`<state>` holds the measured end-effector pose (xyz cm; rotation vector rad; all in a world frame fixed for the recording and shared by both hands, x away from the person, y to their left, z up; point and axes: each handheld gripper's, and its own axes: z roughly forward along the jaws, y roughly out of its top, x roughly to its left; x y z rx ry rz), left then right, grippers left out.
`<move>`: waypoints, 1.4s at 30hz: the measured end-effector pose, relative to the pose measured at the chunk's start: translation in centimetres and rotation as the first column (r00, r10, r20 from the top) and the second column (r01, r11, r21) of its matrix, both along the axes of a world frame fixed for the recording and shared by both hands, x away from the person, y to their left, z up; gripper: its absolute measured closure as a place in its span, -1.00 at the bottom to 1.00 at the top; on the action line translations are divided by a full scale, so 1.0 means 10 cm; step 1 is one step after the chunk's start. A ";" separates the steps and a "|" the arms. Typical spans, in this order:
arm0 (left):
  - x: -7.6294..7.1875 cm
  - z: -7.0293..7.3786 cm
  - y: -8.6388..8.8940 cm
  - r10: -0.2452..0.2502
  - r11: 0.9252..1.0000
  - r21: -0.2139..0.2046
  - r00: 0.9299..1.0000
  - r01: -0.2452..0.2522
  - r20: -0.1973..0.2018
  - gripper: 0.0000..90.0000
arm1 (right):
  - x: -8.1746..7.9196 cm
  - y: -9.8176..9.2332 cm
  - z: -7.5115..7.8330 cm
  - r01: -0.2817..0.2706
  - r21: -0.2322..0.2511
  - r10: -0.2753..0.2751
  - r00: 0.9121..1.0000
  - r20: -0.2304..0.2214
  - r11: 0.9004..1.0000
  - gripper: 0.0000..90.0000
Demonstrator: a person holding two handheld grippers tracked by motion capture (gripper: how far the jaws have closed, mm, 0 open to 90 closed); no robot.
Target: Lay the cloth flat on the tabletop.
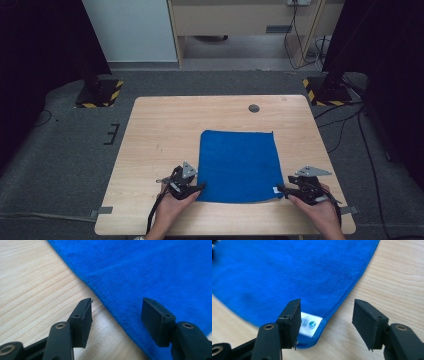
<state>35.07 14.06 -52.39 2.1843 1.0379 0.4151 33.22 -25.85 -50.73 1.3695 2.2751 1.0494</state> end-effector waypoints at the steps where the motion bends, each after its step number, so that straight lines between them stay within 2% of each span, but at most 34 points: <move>1: 0.02 -0.01 0.00 0.001 1.000 0.008 1.000 -0.001 -0.002 -0.08 | 0.03 0.02 -0.03 -0.003 -0.014 0.003 1.000 -0.007 1.000 -0.12; 3: 0.06 -0.02 0.02 0.019 1.000 -0.017 1.000 -0.019 -0.008 -0.09 | 0.10 0.06 -0.08 0.000 -0.040 -0.001 0.999 -0.033 0.999 -0.12; 7: 0.12 -0.04 0.03 0.038 0.999 -0.020 0.999 -0.038 0.005 -0.09 | 0.23 0.09 -0.15 0.011 -0.071 -0.014 0.999 -0.048 0.997 -0.12; 10: 0.14 -0.05 0.03 0.048 0.999 -0.025 0.999 -0.048 0.011 -0.10 | 0.31 0.10 -0.16 0.021 -0.098 -0.024 0.999 -0.030 0.995 -0.11; 12: 0.14 -0.04 0.04 0.050 0.999 -0.021 0.999 -0.050 0.011 -0.10 | 0.37 0.11 -0.17 0.024 -0.132 -0.025 1.000 -0.005 0.991 -0.16; 15: 0.11 -0.03 0.04 0.052 0.999 -0.014 0.999 -0.052 0.004 -0.09 | 0.46 0.13 -0.19 0.025 -0.128 -0.025 1.000 0.004 0.991 -0.22; 21: 0.01 -0.02 0.03 0.038 0.999 0.002 0.999 -0.038 0.000 -0.08 | 0.45 0.09 -0.19 0.005 -0.149 0.000 0.999 0.034 0.989 -0.26; 24: -0.07 -0.01 0.02 0.028 1.000 0.013 1.000 -0.028 -0.004 -0.08 | 0.42 0.05 -0.19 0.000 -0.161 0.005 0.999 0.031 0.987 -0.28; 29: -0.15 0.01 0.02 0.020 1.000 0.024 1.000 -0.020 -0.012 -0.08 | 0.36 0.01 -0.19 -0.023 -0.165 0.030 0.999 0.036 0.986 -0.34; 32: -0.13 0.02 0.02 0.023 0.999 0.031 1.000 -0.023 -0.012 -0.20 | 0.35 0.03 -0.18 -0.029 -0.158 0.034 0.999 0.030 0.987 -0.51; 34: -0.09 0.03 0.05 0.035 0.999 0.008 0.999 -0.035 -0.006 -0.33 | 0.37 0.05 -0.15 -0.032 -0.126 0.037 0.998 0.041 0.992 -0.63; 38: 0.00 0.08 0.14 0.072 0.996 -0.051 0.997 -0.071 0.027 -0.53 | 0.41 0.15 -0.12 -0.044 -0.068 0.048 0.996 0.072 0.997 -0.76; 42: 0.08 0.12 0.23 0.103 0.990 -0.102 0.994 -0.098 0.047 -0.68 | 0.45 0.25 -0.11 -0.056 -0.055 0.060 0.996 0.067 0.997 -0.81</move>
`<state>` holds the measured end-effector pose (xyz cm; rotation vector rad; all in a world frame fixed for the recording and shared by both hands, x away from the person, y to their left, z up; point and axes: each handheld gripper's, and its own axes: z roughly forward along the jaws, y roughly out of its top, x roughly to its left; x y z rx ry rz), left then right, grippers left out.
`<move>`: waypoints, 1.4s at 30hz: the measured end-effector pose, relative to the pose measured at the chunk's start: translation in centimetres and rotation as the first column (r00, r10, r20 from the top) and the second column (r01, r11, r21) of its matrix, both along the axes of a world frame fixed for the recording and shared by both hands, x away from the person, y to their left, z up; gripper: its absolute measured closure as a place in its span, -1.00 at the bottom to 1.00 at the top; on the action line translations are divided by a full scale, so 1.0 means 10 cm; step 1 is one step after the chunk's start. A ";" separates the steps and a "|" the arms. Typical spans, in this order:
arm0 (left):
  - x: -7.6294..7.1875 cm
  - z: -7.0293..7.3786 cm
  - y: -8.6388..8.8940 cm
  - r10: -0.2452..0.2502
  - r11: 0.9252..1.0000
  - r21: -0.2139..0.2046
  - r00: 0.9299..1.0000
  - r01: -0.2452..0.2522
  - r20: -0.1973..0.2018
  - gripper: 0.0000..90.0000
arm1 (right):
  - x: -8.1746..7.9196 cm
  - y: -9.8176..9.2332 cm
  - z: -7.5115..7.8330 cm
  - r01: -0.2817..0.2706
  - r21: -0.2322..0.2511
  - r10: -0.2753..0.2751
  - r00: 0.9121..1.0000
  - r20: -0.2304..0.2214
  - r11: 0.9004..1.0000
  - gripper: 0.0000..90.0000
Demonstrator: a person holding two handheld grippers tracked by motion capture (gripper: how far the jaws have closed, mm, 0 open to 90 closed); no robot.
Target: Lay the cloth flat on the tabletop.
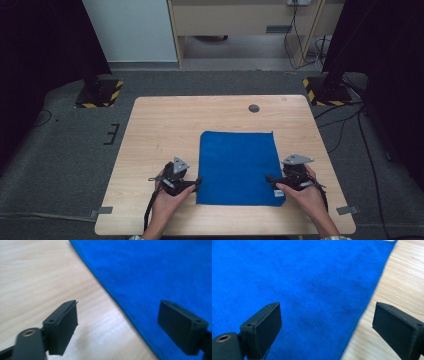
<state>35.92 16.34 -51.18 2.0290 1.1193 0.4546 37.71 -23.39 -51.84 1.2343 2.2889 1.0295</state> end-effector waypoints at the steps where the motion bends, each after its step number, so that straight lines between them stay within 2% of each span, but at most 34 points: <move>1: 0.02 0.01 0.03 0.002 1.000 -0.007 1.000 -0.002 0.002 -0.72 | 0.01 0.02 0.00 -0.007 0.000 0.007 1.000 0.000 1.000 -0.82; 6: 0.08 0.03 0.14 -0.002 0.999 -0.040 1.000 0.002 0.005 -0.86 | 0.05 0.14 0.03 -0.032 0.001 0.032 0.999 0.007 0.999 -0.83; 10: 0.10 0.05 0.24 0.012 0.998 -0.058 1.000 -0.011 0.018 -0.87 | 0.06 0.28 0.06 -0.071 0.004 0.071 0.997 0.008 0.997 -0.82; 13: 0.12 0.05 0.30 0.024 0.998 -0.056 1.000 -0.023 0.018 -0.88 | 0.06 0.43 0.07 -0.106 -0.001 0.106 0.994 -0.001 0.994 -0.79; 15: 0.14 0.04 0.34 0.037 0.998 -0.053 0.999 -0.036 0.014 -0.88 | 0.06 0.53 0.07 -0.125 -0.021 0.125 0.992 -0.002 0.992 -0.75; 19: 0.16 0.03 0.40 0.049 0.997 -0.052 0.999 -0.048 0.020 -0.87 | 0.06 0.72 0.06 -0.148 -0.029 0.147 0.989 -0.010 0.989 -0.68; 22: 0.17 0.03 0.44 0.052 0.997 -0.055 0.998 -0.051 0.024 -0.86 | 0.04 0.87 0.07 -0.180 -0.043 0.180 0.984 -0.009 0.983 -0.67; 25: 0.19 0.03 0.48 0.065 0.997 -0.051 0.997 -0.064 0.033 -0.86 | 0.03 1.01 0.08 -0.203 -0.037 0.203 0.979 -0.008 0.979 -0.67; 31: 0.26 0.01 0.61 0.094 0.995 -0.019 0.995 -0.094 0.045 -0.86 | -0.01 1.30 0.12 -0.259 -0.027 0.260 0.966 0.009 0.965 -0.61; 32: 0.26 0.00 0.64 0.106 0.994 -0.029 0.993 -0.105 0.043 -0.86 | -0.01 1.35 0.12 -0.271 -0.026 0.271 0.963 0.010 0.962 -0.61; 34: 0.28 0.00 0.70 0.123 0.992 -0.043 0.992 -0.121 0.039 -0.86 | -0.02 1.44 0.11 -0.273 -0.017 0.273 0.962 0.002 0.962 -0.58; 37: 0.29 0.00 0.76 0.143 0.988 -0.061 0.989 -0.141 0.033 -0.85 | -0.05 1.58 0.11 -0.307 -0.013 0.307 0.952 -0.009 0.952 -0.55; 42: 0.29 0.01 0.77 0.145 0.987 -0.075 0.989 -0.143 0.029 -0.85 | -0.10 1.78 0.10 -0.342 -0.015 0.342 0.939 -0.028 0.939 -0.60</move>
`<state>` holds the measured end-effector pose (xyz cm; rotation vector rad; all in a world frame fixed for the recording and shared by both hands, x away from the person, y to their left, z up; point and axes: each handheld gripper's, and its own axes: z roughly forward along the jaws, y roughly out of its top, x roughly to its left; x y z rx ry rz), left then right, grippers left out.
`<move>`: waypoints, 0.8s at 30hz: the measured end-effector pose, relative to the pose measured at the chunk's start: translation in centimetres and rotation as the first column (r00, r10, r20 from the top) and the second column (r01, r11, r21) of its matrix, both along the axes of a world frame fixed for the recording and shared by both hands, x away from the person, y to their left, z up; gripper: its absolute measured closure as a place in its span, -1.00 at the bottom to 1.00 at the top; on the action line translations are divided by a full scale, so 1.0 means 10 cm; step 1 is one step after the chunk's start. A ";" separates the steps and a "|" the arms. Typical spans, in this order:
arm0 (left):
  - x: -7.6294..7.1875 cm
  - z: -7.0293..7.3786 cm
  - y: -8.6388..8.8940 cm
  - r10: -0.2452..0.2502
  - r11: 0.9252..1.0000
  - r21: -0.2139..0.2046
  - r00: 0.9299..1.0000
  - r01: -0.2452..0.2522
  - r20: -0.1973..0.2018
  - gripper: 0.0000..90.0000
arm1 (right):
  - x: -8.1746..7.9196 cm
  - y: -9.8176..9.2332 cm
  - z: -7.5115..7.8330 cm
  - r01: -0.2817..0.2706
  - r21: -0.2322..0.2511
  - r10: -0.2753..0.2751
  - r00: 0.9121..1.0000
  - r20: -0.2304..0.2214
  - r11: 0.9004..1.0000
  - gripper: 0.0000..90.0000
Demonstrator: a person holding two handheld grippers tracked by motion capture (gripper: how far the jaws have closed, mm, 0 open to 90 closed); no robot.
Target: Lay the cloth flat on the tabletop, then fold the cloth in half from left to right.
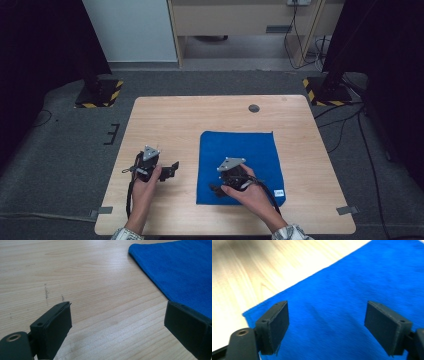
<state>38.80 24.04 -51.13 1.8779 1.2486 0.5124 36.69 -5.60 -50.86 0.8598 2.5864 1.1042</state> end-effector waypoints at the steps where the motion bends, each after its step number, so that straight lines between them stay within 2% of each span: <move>1: 0.00 0.00 0.00 0.000 1.000 -0.001 1.000 0.000 0.000 -0.85 | -0.01 0.03 -0.01 -0.003 -0.001 0.003 1.000 -0.007 1.000 -0.62; 5: 0.00 0.00 0.01 0.004 1.000 -0.004 1.000 -0.004 -0.003 -0.85 | -0.05 0.12 -0.04 -0.026 -0.008 0.026 0.999 -0.022 1.000 -0.66; 9: 0.00 0.00 0.01 0.005 1.000 -0.002 1.000 -0.005 -0.005 -0.85 | -0.09 0.20 -0.08 -0.054 -0.018 0.053 0.998 -0.034 0.998 -0.61; 13: 0.00 0.01 0.01 0.007 1.000 0.002 1.000 -0.007 -0.005 -0.84 | -0.13 0.26 -0.11 -0.057 -0.002 0.057 0.998 -0.038 0.998 -0.46; 18: 0.00 0.01 0.02 0.017 1.000 0.001 1.000 -0.017 0.000 -0.84 | -0.22 0.33 -0.09 -0.072 0.002 0.072 0.997 -0.023 0.997 -0.40; 24: 0.01 0.00 0.03 0.022 1.000 0.007 1.000 -0.022 -0.007 -0.84 | -0.31 0.40 -0.10 -0.099 -0.005 0.099 0.995 -0.004 0.995 -0.10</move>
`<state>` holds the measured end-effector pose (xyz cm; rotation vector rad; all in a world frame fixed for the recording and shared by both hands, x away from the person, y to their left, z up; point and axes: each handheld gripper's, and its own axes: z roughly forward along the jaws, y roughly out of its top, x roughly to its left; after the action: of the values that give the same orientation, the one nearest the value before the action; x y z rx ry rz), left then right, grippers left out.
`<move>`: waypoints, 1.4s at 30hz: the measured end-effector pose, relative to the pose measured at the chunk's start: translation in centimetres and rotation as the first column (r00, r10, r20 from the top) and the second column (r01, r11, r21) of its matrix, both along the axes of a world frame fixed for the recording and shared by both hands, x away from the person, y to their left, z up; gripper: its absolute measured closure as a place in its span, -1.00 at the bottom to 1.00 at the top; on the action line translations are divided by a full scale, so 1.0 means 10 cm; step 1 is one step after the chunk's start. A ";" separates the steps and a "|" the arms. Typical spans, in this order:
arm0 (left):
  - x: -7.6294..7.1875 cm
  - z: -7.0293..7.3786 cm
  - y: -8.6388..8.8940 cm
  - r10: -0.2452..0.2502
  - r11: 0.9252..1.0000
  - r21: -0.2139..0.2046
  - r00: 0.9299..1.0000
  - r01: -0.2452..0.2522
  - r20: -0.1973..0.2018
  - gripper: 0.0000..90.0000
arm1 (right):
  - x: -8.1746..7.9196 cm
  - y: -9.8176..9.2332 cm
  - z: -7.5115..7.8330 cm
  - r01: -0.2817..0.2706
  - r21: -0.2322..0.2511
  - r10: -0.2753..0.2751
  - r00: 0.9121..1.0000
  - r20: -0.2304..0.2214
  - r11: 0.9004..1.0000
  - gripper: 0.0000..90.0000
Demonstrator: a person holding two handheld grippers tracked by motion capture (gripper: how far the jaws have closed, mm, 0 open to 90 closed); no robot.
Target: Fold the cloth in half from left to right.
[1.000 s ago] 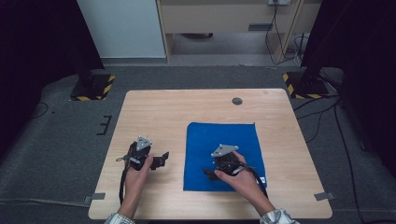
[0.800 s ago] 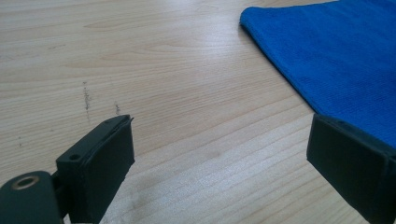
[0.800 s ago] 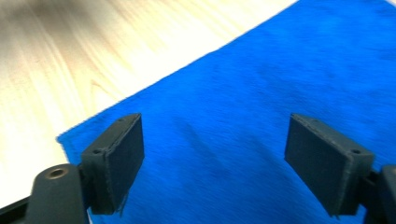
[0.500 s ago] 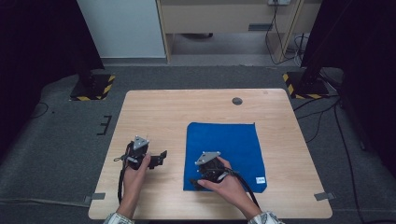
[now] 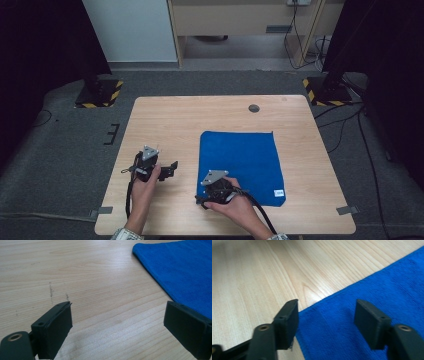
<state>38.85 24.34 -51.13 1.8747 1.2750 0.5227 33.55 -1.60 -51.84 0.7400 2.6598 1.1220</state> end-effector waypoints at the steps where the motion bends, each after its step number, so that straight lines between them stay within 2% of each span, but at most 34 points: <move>1: 0.00 0.00 0.00 0.000 1.000 0.001 1.000 0.000 -0.001 -0.84 | -0.01 0.00 0.00 -0.006 -0.001 0.006 1.000 0.001 1.000 -0.04; 5: 0.00 0.00 -0.01 -0.004 1.000 0.004 1.000 0.004 -0.003 -0.84 | -0.05 0.03 -0.01 -0.017 -0.002 0.017 1.000 0.013 1.000 0.23; 8: 0.00 -0.01 -0.02 -0.008 1.000 0.003 1.000 0.008 -0.001 -0.83 | -0.08 0.06 -0.02 -0.026 -0.002 0.026 1.000 0.014 1.000 0.30; 10: 0.01 -0.01 -0.02 -0.009 1.000 0.003 1.000 0.009 -0.002 -0.83 | -0.11 0.09 -0.04 -0.028 0.002 0.028 1.000 0.006 1.000 0.25; 12: 0.00 0.00 -0.02 -0.009 1.000 0.001 1.000 0.009 -0.002 -0.82 | -0.12 0.13 -0.05 -0.030 -0.018 0.030 0.999 0.016 0.999 0.11; 16: 0.00 0.01 -0.01 -0.010 1.000 0.005 1.000 0.010 0.002 -0.82 | -0.16 0.16 -0.08 -0.004 -0.034 0.005 1.000 0.020 0.999 -0.13; 18: 0.00 0.01 -0.02 -0.012 1.000 0.012 1.000 0.012 0.002 -0.82 | -0.18 0.16 -0.08 0.005 -0.044 -0.004 1.000 0.029 0.999 -0.10; 20: 0.00 0.01 -0.03 -0.030 0.999 -0.014 0.999 0.030 -0.014 -0.81 | -0.18 0.15 -0.08 0.012 -0.046 -0.011 0.999 0.034 0.999 0.08; 21: 0.00 0.02 -0.03 -0.038 0.999 -0.021 0.999 0.038 -0.018 -0.80 | -0.16 0.13 -0.07 0.017 -0.046 -0.015 0.999 0.030 0.999 0.25; 25: 0.04 0.06 -0.06 -0.063 0.998 -0.023 0.998 0.062 -0.008 -0.76 | -0.10 0.07 -0.06 0.037 -0.046 -0.036 0.999 0.026 0.998 0.76; 27: 0.10 0.11 -0.08 -0.074 0.997 -0.037 0.997 0.073 -0.010 -0.74 | -0.08 0.05 -0.06 0.050 -0.043 -0.049 0.999 0.020 0.998 0.88; 29: 0.18 0.15 -0.12 -0.090 0.995 -0.047 0.996 0.090 -0.010 -0.73 | -0.08 0.05 -0.05 0.049 -0.026 -0.049 0.999 0.017 0.998 0.91; 31: 0.28 0.18 -0.19 -0.125 0.992 -0.028 0.992 0.124 -0.017 -0.72 | -0.10 0.06 -0.04 0.045 -0.013 -0.045 0.999 0.025 0.999 0.91; 35: 0.47 0.19 -0.38 -0.182 0.983 0.012 0.982 0.182 -0.044 -0.71 | -0.14 0.10 -0.04 0.027 0.012 -0.027 1.000 0.011 1.000 0.91; 38: 0.63 0.17 -0.49 -0.194 0.980 0.035 0.978 0.197 -0.071 -0.62 | -0.18 0.15 -0.03 0.006 0.027 -0.006 1.000 0.008 1.000 0.91; 40: 0.73 0.14 -0.53 -0.189 0.980 0.052 0.978 0.194 -0.084 -0.54 | -0.22 0.18 -0.03 -0.011 0.044 0.011 1.000 0.003 0.999 0.91; 42: 0.83 0.12 -0.56 -0.182 0.980 0.067 0.979 0.188 -0.091 -0.48 | -0.25 0.22 -0.03 -0.029 0.040 0.029 1.000 0.002 0.999 0.91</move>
<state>47.11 18.76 -49.92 2.0736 1.1322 0.4016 31.06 0.59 -52.09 0.7097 2.6626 1.1862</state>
